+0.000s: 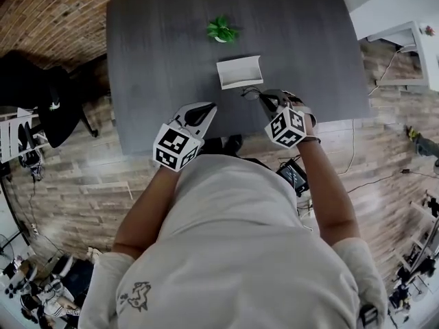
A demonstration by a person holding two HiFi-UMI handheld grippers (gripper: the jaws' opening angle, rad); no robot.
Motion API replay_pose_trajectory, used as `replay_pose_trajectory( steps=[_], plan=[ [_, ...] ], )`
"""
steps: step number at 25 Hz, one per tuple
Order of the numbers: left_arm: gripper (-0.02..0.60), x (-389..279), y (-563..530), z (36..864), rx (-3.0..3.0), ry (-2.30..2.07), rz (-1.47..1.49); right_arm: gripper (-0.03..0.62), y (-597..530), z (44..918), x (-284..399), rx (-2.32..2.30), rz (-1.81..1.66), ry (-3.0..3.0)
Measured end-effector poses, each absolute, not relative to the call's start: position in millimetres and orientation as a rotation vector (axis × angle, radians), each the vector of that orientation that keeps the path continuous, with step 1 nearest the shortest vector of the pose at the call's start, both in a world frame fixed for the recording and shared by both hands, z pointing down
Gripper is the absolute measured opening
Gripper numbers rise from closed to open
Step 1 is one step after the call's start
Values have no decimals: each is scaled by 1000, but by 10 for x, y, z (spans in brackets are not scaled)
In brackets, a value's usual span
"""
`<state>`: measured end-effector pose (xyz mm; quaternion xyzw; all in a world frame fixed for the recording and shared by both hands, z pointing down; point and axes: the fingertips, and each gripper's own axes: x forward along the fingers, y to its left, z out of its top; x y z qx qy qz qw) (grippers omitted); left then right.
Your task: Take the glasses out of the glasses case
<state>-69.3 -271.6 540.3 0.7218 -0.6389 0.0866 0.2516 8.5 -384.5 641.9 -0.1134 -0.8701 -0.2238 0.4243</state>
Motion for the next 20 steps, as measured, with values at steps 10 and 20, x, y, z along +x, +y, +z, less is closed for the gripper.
replay_pose_trajectory(
  steps=[10,20],
  plan=[
    [11,-469,-2633,4974,2038,-1809,259,14,-3789,5780,333,-64,-275,-2427],
    [11,-512,-2592,4628,2143,-1821,233,14,-3645,5000,394,123,-92,-2641]
  ],
)
